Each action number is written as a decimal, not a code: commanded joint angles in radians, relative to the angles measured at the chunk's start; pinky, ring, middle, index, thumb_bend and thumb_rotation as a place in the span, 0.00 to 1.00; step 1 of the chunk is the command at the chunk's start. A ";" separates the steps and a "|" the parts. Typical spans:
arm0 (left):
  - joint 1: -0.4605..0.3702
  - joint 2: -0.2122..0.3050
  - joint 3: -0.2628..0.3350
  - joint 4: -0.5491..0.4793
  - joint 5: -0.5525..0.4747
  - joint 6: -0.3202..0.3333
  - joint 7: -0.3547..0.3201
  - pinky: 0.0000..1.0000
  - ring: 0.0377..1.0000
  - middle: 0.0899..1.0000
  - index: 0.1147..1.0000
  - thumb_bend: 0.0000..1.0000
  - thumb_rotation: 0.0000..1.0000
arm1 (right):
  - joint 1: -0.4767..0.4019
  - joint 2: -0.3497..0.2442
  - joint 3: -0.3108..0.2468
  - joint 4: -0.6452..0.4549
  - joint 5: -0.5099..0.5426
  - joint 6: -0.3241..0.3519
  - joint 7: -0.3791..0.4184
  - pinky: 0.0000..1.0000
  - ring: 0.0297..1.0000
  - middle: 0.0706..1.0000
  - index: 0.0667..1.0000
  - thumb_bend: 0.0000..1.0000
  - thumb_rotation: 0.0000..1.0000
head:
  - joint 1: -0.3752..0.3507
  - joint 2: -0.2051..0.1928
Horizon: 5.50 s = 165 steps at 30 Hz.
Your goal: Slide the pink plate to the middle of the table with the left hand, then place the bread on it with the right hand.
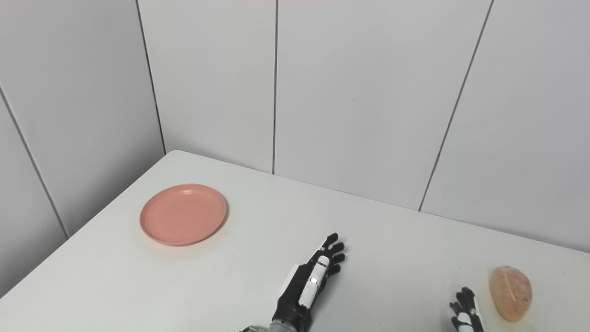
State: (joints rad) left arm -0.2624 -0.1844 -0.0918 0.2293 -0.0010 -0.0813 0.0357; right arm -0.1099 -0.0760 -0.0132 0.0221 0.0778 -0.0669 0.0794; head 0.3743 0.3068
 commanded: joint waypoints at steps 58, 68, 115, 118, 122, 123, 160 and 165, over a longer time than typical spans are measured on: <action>-0.201 0.332 0.270 -0.409 -0.096 0.346 -0.030 0.88 0.88 0.88 0.85 0.39 1.00 | -0.027 0.025 0.005 -0.054 -0.013 0.026 -0.010 1.00 0.99 1.00 1.00 0.12 1.00 | 0.039 0.004; -0.270 0.383 0.349 -0.386 -0.110 0.386 0.016 0.85 0.86 0.87 0.84 0.35 1.00 | -0.027 0.019 0.004 -0.054 -0.014 0.024 -0.004 1.00 0.99 1.00 1.00 0.12 1.00 | 0.048 0.001; -0.333 0.659 0.609 0.015 -0.376 0.286 -0.035 0.93 0.91 0.90 0.88 0.34 1.00 | -0.028 -0.008 -0.016 -0.041 0.026 0.018 0.011 1.00 0.99 0.99 0.99 0.11 1.00 | 0.103 0.000; -0.336 0.665 0.612 0.045 -0.382 0.278 -0.044 0.95 0.92 0.91 0.89 0.34 1.00 | -0.027 -0.010 -0.014 -0.040 0.024 0.017 0.012 1.00 0.99 0.99 0.99 0.11 1.00 | 0.103 0.004; -0.339 0.666 0.618 0.074 -0.391 0.270 -0.050 0.95 0.92 0.91 0.90 0.33 1.00 | -0.026 -0.011 -0.015 -0.044 0.022 0.024 0.010 1.00 0.99 0.99 0.99 0.13 1.00 | 0.104 0.009; -0.339 0.665 0.618 0.078 -0.392 0.267 -0.051 0.95 0.92 0.91 0.90 0.33 1.00 | -0.026 -0.011 -0.015 -0.045 0.021 0.024 0.010 1.00 0.99 0.99 0.99 0.13 1.00 | 0.104 0.009; -0.317 0.659 0.640 0.231 -0.449 0.196 -0.061 0.96 0.93 0.92 0.90 0.31 1.00 | -0.020 -0.020 -0.026 -0.069 0.015 0.036 0.005 1.00 0.99 0.98 0.98 0.17 1.00 | 0.114 0.018; -0.303 0.661 0.638 0.249 -0.451 0.184 -0.078 0.97 0.94 0.93 0.92 0.30 1.00 | -0.020 -0.023 -0.025 -0.068 0.013 0.031 0.007 1.00 0.98 0.98 0.98 0.16 1.00 | 0.113 0.019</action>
State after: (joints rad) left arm -0.5393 0.4444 0.5453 0.4904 -0.4460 0.1453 -0.0215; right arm -0.1149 -0.0864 -0.0304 -0.0131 0.0857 -0.0328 0.0837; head 0.4893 0.3252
